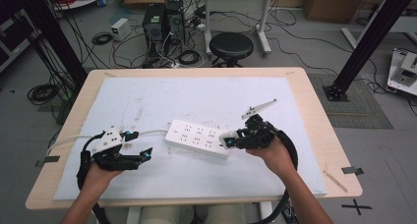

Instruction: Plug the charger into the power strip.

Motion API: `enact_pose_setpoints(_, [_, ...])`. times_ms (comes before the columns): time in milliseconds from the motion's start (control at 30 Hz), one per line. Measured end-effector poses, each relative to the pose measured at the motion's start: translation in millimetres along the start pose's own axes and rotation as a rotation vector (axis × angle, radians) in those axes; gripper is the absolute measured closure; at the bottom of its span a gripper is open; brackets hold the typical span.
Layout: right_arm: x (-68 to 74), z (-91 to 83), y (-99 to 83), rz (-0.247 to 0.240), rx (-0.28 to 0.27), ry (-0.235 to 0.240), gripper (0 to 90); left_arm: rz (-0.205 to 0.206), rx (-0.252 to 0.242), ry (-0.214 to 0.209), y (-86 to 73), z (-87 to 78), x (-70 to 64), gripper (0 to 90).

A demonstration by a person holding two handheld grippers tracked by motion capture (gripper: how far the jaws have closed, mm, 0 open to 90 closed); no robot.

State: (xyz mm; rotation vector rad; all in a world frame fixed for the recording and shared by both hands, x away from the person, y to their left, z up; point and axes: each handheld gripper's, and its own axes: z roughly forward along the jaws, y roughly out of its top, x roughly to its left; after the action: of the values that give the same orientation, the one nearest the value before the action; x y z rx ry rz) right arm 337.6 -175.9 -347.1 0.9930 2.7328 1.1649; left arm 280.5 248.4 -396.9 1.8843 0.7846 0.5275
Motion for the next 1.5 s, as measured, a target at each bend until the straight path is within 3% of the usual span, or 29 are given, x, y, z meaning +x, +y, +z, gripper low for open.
enact_pose_setpoints(333, [-1.8, 5.2, 21.2, -0.085, 0.054, -0.008, 63.3, -0.039, -0.014, 0.021, -13.6, -4.4, 9.4, 23.6])
enact_pose_setpoints(800, [-1.5, 13.9, 57.0, -0.222, 0.140, -0.047, 63.3, -0.045, -0.009, 0.009, -17.7, -0.9, 14.1, 23.6])
enact_pose_setpoints(1033, [-7.2, 21.5, 69.4, -0.252, 0.187, -0.066, 63.3, -0.051, -0.006, 0.012, -19.9, 0.5, 15.9, 23.6])
enact_pose_setpoints(1500, [-14.5, 42.5, 83.4, -0.311, 0.281, -0.056, 63.3, -0.054, 0.006, 0.013, -21.6, 3.7, 17.1, 23.6])
